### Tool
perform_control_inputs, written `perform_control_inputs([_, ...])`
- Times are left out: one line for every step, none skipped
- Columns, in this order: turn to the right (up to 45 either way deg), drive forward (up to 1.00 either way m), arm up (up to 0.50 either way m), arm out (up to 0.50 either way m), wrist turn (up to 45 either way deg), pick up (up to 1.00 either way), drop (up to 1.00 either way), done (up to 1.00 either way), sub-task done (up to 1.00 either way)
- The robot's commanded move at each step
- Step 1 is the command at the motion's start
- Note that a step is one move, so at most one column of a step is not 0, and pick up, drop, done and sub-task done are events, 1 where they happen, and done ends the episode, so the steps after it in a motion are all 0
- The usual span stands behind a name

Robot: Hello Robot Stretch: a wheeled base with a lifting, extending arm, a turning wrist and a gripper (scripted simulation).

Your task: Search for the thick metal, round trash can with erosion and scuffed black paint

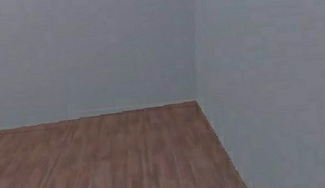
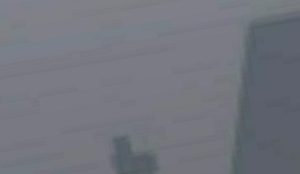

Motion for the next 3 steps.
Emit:
perform_control_inputs([-45.0,0.00,0.00,0.00,0.0,0.00,0.00,0.00,0.00])
perform_control_inputs([-12.0,0.00,0.00,0.00,0.0,0.00,0.00,0.00,0.00])
perform_control_inputs([0.0,1.00,0.00,0.00,0.0,0.00,0.00,0.00,0.00])
